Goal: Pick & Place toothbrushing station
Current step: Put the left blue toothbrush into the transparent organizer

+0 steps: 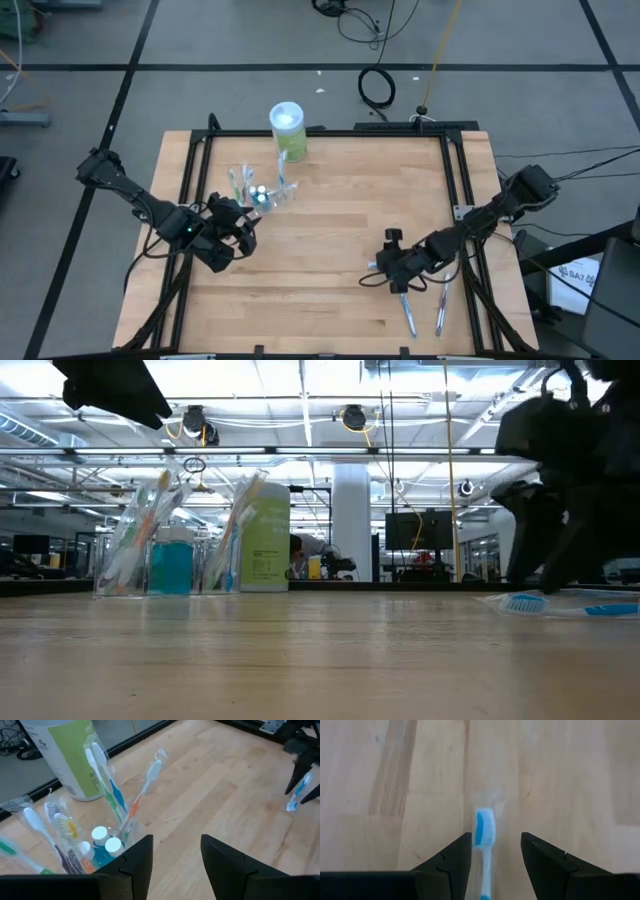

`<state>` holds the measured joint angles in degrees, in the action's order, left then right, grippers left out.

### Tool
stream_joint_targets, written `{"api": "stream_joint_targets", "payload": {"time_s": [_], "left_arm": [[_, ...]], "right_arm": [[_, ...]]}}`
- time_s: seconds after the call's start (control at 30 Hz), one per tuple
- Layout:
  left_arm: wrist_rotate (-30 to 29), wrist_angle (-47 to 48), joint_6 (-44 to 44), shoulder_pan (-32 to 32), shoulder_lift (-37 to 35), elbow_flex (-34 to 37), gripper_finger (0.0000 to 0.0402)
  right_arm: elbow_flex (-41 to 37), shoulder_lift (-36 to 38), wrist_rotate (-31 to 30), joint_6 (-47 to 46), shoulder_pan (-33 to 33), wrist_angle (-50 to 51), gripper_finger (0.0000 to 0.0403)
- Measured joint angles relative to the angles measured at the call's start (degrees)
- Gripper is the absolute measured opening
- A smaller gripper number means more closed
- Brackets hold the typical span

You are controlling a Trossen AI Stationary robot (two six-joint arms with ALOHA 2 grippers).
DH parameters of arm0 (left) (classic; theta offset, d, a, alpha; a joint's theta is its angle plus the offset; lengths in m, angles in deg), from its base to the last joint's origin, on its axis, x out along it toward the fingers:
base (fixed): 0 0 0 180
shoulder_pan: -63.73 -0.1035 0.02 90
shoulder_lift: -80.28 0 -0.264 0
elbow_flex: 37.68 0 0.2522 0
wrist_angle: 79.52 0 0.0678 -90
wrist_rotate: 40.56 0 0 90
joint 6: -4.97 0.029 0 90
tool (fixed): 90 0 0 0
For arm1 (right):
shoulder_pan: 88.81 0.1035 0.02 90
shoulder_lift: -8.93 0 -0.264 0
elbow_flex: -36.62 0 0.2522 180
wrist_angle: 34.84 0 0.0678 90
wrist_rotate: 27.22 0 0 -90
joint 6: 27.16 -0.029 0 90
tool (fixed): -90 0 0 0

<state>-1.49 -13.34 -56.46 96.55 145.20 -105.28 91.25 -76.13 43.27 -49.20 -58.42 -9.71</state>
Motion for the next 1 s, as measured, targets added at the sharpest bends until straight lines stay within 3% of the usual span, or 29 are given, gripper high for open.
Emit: {"api": "stream_joint_targets", "payload": {"time_s": [0.1,0.4,0.53,0.8,1.0], "left_arm": [[0.0,0.0,-0.4,0.0,0.0,0.0,0.0173],[0.0,0.0,-0.3,0.0,0.0,0.0,0.0173],[-0.7,0.0,-0.5,0.0,0.0,0.0,0.0173],[-2.3,0.1,0.6,1.4,-3.8,0.0,0.0173],[-5.6,0.1,3.1,3.6,-6.4,0.0,0.0173]], "right_arm": [[-0.4,-1.2,3.1,-0.5,-0.2,0.1,0.0167],[-2.2,-2.8,3.0,-4.7,-0.7,-1.1,0.0162],[-2.3,-2.8,3.1,-6.7,-0.8,-0.8,0.0129],[-2.3,-2.8,3.0,-10.2,-1.1,-0.5,0.0016],[-2.5,-2.7,2.2,-8.3,-2.3,-3.0,0.0017]]}}
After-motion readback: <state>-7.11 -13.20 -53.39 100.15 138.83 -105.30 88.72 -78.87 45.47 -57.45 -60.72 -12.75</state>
